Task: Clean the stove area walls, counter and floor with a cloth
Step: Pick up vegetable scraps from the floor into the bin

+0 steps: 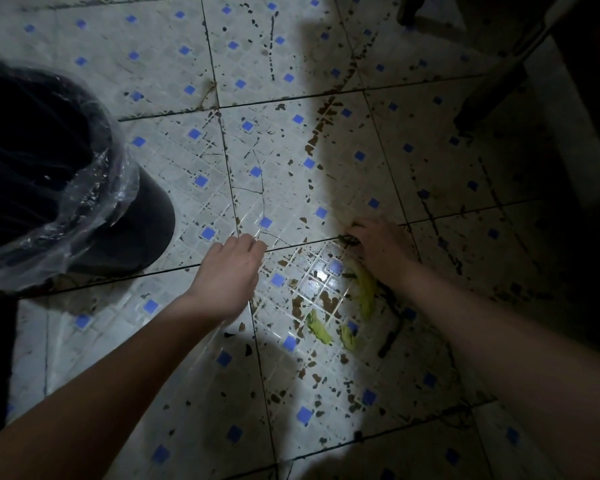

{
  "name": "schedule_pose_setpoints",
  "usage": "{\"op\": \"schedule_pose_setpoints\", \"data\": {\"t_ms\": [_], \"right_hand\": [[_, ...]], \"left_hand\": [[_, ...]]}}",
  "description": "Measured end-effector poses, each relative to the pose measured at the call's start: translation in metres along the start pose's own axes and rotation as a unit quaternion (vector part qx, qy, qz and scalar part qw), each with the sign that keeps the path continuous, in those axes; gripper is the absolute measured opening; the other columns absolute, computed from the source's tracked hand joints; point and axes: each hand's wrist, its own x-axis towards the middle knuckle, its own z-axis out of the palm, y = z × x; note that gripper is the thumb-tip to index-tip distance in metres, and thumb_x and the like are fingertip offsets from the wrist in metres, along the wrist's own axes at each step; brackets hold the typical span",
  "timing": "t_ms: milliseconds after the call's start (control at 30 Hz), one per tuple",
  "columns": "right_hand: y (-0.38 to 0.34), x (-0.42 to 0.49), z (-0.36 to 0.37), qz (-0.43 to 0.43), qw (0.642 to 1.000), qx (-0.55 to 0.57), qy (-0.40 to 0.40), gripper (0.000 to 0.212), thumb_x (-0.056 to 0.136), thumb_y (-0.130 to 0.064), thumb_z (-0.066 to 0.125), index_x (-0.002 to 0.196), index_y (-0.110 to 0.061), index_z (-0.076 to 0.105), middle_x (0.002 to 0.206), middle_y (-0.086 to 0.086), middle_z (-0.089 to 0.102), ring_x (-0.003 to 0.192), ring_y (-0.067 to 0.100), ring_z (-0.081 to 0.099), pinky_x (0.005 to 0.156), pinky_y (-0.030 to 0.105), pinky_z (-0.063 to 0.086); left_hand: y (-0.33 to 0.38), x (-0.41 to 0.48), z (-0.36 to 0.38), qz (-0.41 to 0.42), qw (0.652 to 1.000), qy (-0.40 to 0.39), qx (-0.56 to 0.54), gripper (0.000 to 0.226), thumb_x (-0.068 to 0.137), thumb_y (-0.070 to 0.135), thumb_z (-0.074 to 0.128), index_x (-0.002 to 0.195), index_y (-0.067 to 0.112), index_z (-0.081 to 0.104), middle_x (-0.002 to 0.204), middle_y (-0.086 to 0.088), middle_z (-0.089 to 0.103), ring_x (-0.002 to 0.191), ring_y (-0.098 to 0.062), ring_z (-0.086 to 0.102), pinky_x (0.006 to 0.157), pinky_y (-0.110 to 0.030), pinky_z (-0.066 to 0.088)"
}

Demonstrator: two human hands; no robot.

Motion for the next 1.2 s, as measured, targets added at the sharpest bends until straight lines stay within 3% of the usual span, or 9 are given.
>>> {"op": "schedule_pose_setpoints", "data": {"t_ms": [100,433,633,800,933,1033,1200], "right_hand": [[0.001,0.002,-0.003,0.002,1.0,-0.001,0.008,0.03,0.09,-0.009,0.054,0.119,-0.014,0.061,0.119,0.007,0.059,0.111,0.028,0.049,0.093,0.034,0.039],[0.001,0.004,-0.009,0.035,0.998,0.042,-0.029,0.02,0.091,-0.008,0.051,0.108,-0.006,0.061,0.109,0.013,0.06,0.102,0.031,0.055,0.084,0.04,0.049],[0.016,-0.013,-0.019,0.085,0.994,0.053,-0.037,0.019,0.088,-0.007,0.053,0.104,-0.005,0.063,0.111,0.012,0.058,0.105,0.031,0.054,0.083,0.033,0.045],[0.038,-0.031,-0.025,0.154,0.984,0.092,-0.025,0.024,0.092,-0.012,0.051,0.112,-0.012,0.063,0.117,0.01,0.058,0.104,0.026,0.055,0.082,0.027,0.042],[0.051,-0.052,-0.035,0.148,0.984,0.101,-0.004,0.031,0.089,-0.002,0.051,0.115,-0.012,0.063,0.123,0.009,0.058,0.113,0.024,0.053,0.091,0.025,0.039],[0.06,-0.07,-0.042,0.142,0.986,0.092,0.002,0.028,0.089,-0.002,0.051,0.112,-0.009,0.064,0.121,0.01,0.059,0.111,0.026,0.054,0.085,0.022,0.037],[0.072,-0.09,-0.044,0.152,0.985,0.082,-0.008,0.026,0.089,-0.003,0.054,0.112,-0.008,0.064,0.118,0.013,0.058,0.107,0.027,0.055,0.086,0.026,0.041]], "left_hand": [[0.001,0.001,0.0,0.001,1.0,-0.001,0.004,0.033,0.091,0.016,0.046,0.124,0.017,0.047,0.122,-0.004,0.052,0.107,-0.023,0.05,0.089,-0.035,0.04],[0.016,0.009,0.0,0.021,1.0,-0.004,0.01,0.031,0.091,0.014,0.046,0.123,0.016,0.047,0.122,-0.005,0.051,0.107,-0.024,0.049,0.09,-0.036,0.039],[0.043,0.02,0.001,0.061,0.998,-0.001,0.016,0.035,0.09,0.014,0.05,0.124,0.016,0.045,0.123,-0.006,0.051,0.109,-0.025,0.049,0.091,-0.037,0.039],[0.077,0.031,0.008,0.125,0.992,0.006,0.017,0.046,0.083,0.005,0.057,0.126,0.015,0.044,0.122,-0.006,0.052,0.109,-0.025,0.051,0.088,-0.036,0.041],[0.105,0.043,0.017,0.216,0.976,0.015,0.005,0.053,0.082,0.002,0.057,0.132,0.012,0.043,0.13,-0.012,0.05,0.115,-0.029,0.051,0.089,-0.039,0.041],[0.118,0.049,0.023,0.274,0.962,0.019,0.01,0.062,0.078,0.002,0.064,0.135,0.011,0.044,0.133,-0.013,0.052,0.115,-0.032,0.053,0.092,-0.043,0.043],[0.132,0.049,0.028,0.294,0.956,-0.021,-0.007,0.032,0.087,0.008,0.052,0.119,0.013,0.056,0.122,-0.006,0.057,0.109,-0.028,0.053,0.091,-0.037,0.039]]}}
